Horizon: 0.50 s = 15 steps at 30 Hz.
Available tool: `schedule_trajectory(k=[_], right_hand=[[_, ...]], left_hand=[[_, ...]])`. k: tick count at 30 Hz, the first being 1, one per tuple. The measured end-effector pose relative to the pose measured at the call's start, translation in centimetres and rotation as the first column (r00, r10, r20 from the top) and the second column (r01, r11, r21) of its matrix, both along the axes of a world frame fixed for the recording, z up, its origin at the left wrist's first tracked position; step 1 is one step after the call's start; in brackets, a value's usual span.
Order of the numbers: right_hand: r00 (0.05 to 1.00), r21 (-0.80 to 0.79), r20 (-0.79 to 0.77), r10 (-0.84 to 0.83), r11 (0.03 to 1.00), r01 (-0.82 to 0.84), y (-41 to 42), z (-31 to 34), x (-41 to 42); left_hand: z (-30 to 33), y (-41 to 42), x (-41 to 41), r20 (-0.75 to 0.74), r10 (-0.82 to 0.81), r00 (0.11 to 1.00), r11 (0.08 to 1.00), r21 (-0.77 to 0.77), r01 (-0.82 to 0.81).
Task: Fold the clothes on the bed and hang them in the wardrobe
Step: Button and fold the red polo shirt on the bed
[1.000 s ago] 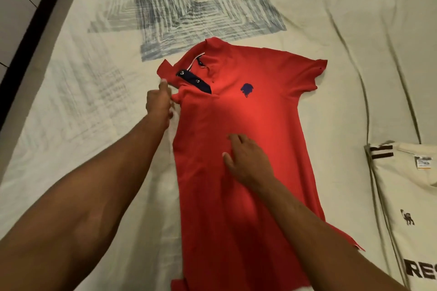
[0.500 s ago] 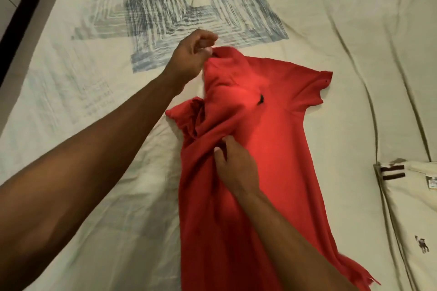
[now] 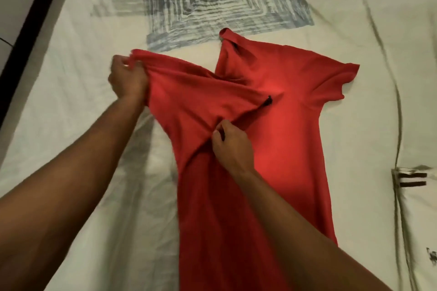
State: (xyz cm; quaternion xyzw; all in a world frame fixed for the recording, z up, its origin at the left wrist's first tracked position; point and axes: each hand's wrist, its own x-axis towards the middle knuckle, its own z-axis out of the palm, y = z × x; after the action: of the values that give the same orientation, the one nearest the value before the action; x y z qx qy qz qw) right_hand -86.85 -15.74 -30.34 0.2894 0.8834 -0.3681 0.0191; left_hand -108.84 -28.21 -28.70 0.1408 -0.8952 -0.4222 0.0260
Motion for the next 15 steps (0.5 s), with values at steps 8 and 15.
schedule_trajectory(k=[8, 15], right_hand=[[0.979, 0.098, 0.003, 0.204, 0.974, -0.203, -0.4, -0.3, -0.1], [0.977, 0.118, 0.036, 0.212, 0.97, -0.214, 0.7, -0.5, 0.0]], left_hand=[[-0.6, -8.7, 0.6, 0.18, 0.503, 0.845, 0.864, -0.082, -0.497], [-1.0, -3.3, 4.8, -0.123, -0.24, 0.963, 0.919, -0.349, 0.185]])
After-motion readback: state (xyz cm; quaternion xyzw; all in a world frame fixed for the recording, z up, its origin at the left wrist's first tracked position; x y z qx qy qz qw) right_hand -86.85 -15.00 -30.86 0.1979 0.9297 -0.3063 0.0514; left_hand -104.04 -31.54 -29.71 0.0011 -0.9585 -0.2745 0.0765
